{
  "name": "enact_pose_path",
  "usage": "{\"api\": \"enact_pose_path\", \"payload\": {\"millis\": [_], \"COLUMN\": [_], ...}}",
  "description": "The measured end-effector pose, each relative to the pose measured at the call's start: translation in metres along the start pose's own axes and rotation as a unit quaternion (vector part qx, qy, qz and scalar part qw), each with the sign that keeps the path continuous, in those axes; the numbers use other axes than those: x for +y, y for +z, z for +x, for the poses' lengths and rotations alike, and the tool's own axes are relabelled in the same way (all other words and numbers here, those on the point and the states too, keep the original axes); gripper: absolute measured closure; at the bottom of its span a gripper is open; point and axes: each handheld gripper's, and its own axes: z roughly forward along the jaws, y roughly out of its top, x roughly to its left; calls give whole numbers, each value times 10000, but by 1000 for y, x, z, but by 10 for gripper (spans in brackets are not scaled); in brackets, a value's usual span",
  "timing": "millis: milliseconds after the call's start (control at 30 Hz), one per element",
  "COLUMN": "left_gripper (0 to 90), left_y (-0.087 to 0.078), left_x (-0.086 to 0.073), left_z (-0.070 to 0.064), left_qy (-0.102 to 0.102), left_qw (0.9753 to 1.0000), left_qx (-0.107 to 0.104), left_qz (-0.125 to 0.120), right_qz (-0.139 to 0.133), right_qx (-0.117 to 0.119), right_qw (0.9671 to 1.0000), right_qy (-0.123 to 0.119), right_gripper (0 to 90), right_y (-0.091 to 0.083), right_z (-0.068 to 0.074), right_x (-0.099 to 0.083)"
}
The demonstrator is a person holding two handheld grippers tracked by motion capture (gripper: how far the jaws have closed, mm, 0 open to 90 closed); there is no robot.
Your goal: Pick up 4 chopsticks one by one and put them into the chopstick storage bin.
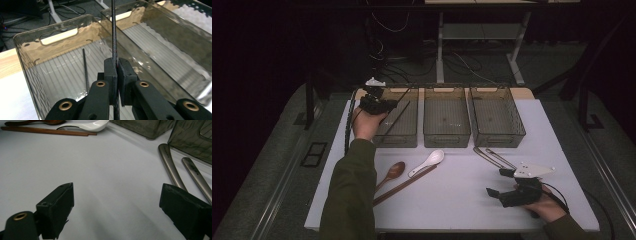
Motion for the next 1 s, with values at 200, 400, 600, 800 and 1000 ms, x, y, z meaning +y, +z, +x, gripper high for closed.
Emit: {"api": "enact_pose_path", "payload": {"millis": [200, 400, 600, 800, 1000], "left_gripper": [853, 849, 648, 535, 468], "left_y": [16, 29, 30, 24, 16], "left_x": [-6, -13, -13, -10, -6], "left_z": [10, 15, 16, 9, -1], "left_qy": [-94, -211, -319, -172, 45], "left_qw": [9995, 9977, 9979, 9996, 9998], "left_qx": [190, 290, 350, 64, -153], "left_qz": [229, 579, 438, 200, 126], "right_qz": [0, -1, -2, 6, 11], "right_qx": [3, 9, 19, 23, 19], "right_qw": [10000, 10000, 10000, 10000, 10000], "right_qy": [-5, 0, 1, 3, 0], "right_gripper": [123, 123, 123, 123, 123], "right_y": [0, 0, -1, -1, 0], "right_z": [0, 0, 0, 0, 0], "right_x": [0, 0, 0, 0, 0]}}
